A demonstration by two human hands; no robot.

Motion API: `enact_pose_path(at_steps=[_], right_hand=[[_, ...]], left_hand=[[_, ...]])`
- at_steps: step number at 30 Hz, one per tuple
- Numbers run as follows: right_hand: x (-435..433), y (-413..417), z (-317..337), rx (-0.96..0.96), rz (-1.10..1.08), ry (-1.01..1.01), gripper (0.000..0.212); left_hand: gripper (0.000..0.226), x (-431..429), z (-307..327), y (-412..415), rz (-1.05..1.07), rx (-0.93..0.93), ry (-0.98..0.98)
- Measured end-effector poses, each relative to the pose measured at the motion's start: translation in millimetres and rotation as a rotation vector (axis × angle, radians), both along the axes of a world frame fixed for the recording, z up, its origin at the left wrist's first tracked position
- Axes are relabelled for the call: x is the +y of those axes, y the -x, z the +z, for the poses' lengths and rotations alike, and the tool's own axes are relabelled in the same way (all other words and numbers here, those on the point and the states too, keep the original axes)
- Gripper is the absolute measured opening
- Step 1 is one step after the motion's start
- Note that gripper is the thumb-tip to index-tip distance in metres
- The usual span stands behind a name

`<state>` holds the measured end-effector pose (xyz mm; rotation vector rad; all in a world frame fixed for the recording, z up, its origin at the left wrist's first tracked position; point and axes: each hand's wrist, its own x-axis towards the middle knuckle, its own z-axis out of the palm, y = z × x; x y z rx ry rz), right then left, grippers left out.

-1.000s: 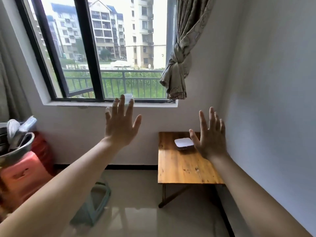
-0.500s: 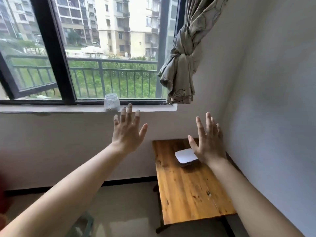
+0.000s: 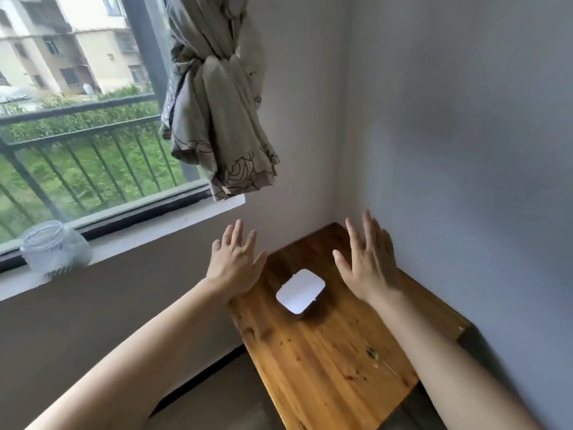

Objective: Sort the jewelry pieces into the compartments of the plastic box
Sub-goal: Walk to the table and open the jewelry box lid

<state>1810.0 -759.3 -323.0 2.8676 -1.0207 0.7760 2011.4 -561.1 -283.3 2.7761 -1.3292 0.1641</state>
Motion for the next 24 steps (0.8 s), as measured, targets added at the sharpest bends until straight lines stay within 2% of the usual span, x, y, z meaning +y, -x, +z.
enact_pose_path(at_steps=[4,12,17,20,22,24], right_hand=[[-33,-28,-33,0.043,-0.088,-0.096,0.073],[-71,-55,-99,0.181,-0.220,-0.257,0.073],[-77,-65,-149,0.255,-0.385,-0.329,0.069],[-72,-73,-182,0.285,-0.470,-0.395,0.065],[-68,-82,-205,0.310,-0.500,-0.460,0.063],[-67,-90,-229,0.317,-0.518,-0.558,0.061]], left_hand=[[0.070,-56,-30,-43,-0.091,0.065,-0.134],[0.065,-150,-108,-95,-0.197,0.288,-0.269],[0.063,-193,-191,-116,-0.050,0.522,-0.447],[0.077,-205,-247,-124,0.076,0.688,-0.605],[0.086,-204,-283,-125,0.100,0.719,-0.613],[0.089,-201,-315,-121,0.058,0.706,-0.522]])
